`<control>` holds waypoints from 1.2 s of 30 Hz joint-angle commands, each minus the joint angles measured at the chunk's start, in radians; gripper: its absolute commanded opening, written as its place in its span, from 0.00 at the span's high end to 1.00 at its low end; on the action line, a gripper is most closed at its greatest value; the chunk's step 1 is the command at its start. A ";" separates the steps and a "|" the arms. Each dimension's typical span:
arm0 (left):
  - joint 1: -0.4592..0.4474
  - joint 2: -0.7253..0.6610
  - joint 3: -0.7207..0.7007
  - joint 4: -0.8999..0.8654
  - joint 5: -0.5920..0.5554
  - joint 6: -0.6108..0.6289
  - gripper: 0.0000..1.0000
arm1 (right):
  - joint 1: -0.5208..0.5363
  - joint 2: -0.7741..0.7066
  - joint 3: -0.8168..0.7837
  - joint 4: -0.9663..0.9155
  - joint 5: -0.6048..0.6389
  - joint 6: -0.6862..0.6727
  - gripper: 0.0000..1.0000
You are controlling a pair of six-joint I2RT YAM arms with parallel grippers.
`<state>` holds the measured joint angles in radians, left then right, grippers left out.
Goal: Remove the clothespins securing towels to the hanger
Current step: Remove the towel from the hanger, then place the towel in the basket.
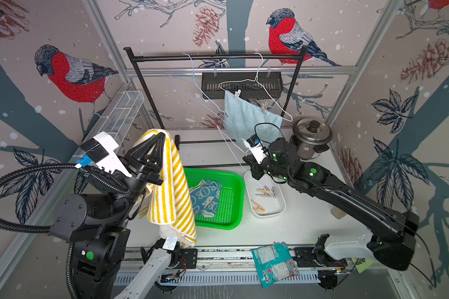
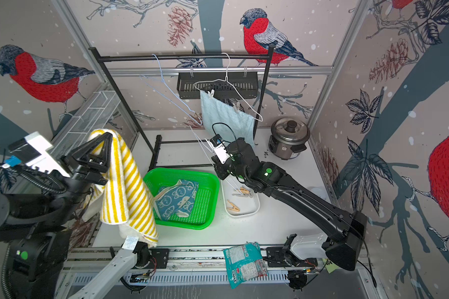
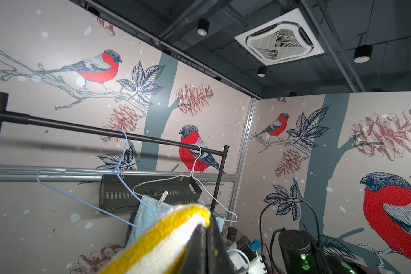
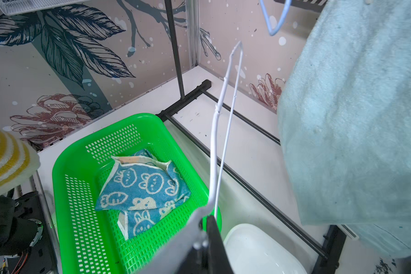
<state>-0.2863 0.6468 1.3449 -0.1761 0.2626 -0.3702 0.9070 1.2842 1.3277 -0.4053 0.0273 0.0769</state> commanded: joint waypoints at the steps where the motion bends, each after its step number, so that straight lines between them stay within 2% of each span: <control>1: -0.001 -0.026 -0.064 0.020 0.018 -0.053 1.00 | 0.000 -0.026 -0.024 -0.016 0.050 0.032 1.00; 7: -0.002 -0.099 -0.165 0.023 -0.021 -0.095 1.00 | -0.001 -0.104 -0.069 -0.023 0.088 0.058 1.00; 18: 0.000 -0.131 -0.341 0.051 0.028 -0.195 1.00 | -0.003 -0.129 -0.099 -0.019 0.117 0.060 1.00; 24: -0.001 -0.159 -0.497 0.070 0.020 -0.237 1.00 | -0.007 -0.128 -0.106 -0.013 0.115 0.066 1.00; 29: -0.002 -0.168 -0.709 0.095 0.005 -0.259 1.00 | -0.008 -0.128 -0.102 0.000 0.094 0.063 1.00; 36: -0.001 -0.192 -0.888 0.048 -0.118 -0.310 1.00 | -0.008 -0.146 -0.090 -0.008 0.015 0.064 1.00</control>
<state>-0.2863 0.4633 0.5003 -0.1429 0.2070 -0.6395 0.8963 1.1454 1.2278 -0.4427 0.0799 0.1310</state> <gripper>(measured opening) 0.049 0.060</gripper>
